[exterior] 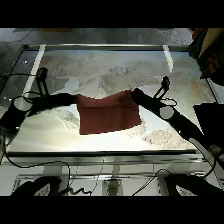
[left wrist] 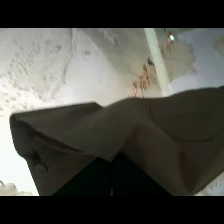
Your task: Fold the clothes and pants, and hang the long-sleeved shirts on hangers.
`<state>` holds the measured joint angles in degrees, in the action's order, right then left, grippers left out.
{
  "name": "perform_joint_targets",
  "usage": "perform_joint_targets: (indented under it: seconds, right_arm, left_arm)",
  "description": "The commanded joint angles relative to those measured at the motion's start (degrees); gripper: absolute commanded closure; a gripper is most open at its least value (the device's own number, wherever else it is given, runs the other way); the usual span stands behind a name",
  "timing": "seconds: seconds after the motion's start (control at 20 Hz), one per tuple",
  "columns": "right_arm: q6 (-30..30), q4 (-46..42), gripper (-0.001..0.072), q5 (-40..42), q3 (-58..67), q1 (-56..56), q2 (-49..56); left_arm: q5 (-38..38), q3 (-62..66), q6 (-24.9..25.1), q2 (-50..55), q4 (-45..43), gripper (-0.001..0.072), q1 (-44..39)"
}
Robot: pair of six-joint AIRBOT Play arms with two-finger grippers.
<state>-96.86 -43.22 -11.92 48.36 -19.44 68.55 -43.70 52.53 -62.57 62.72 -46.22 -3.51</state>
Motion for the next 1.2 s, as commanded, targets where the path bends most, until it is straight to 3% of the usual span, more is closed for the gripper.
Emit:
perform_joint_targets:
  seconds: [0.0,0.1,0.25,0.5,0.55,0.6,0.65,0.7,0.75,0.8,1.0,1.15]
  right_arm:
    - [0.5,-7.7,0.0690,-12.3,-0.1,6.4,1.9]
    - [0.5,-14.5,0.0690,-24.3,-0.1,10.1,1.9]
    - [0.5,-22.6,0.0690,-38.6,-0.3,12.4,1.9]
    - [0.5,-23.9,0.0689,-44.0,-1.5,11.3,2.0]
    - [0.6,-24.8,0.0649,-41.9,-1.5,10.9,2.0]
    - [0.6,-25.3,0.0510,-40.1,-1.5,10.8,1.9]
    - [0.6,-25.7,0.0254,-38.5,-1.5,10.8,1.9]
    - [0.6,-26.1,0.0037,-37.5,-1.4,10.8,1.9]
    - [1.6,-26.3,0.0023,-36.6,-1.3,10.8,1.9]
    - [2.3,-26.6,0.0023,-36.0,-1.3,10.9,1.9]
    - [1.4,-35.8,0.0024,-35.1,1.1,12.2,1.9]
    - [1.8,-37.1,0.0026,-38.2,5.7,21.1,2.0]
  left_arm:
    - [-10.4,-0.3,-0.5,3.4,0.4,0.0706,-2.1]
    - [-15.5,-0.4,-3.7,3.6,-3.1,0.0706,-2.2]
    - [-15.6,-1.7,-6.7,5.0,-8.5,0.0706,-2.2]
    - [-15.7,-3.8,-7.4,11.4,-8.0,0.0705,-2.6]
    - [-15.5,-3.8,-7.3,13.0,-6.6,0.0696,-2.6]
    - [-15.5,-3.8,-7.3,14.4,-4.4,0.0694,-2.6]
    - [-15.5,-3.8,-7.3,15.5,-2.3,0.0686,-2.6]
    - [-15.5,-3.8,-7.3,16.3,-0.2,0.0517,-2.6]
    - [-15.5,-3.8,-7.0,16.9,1.2,0.0219,-2.6]
    - [-15.3,-3.8,-6.4,17.0,2.2,0.0048,-2.6]
    - [-15.1,-3.1,-4.1,16.9,1.6,0.0049,-1.9]
    - [-15.5,1.0,-3.0,16.4,-4.2,0.0049,-0.5]
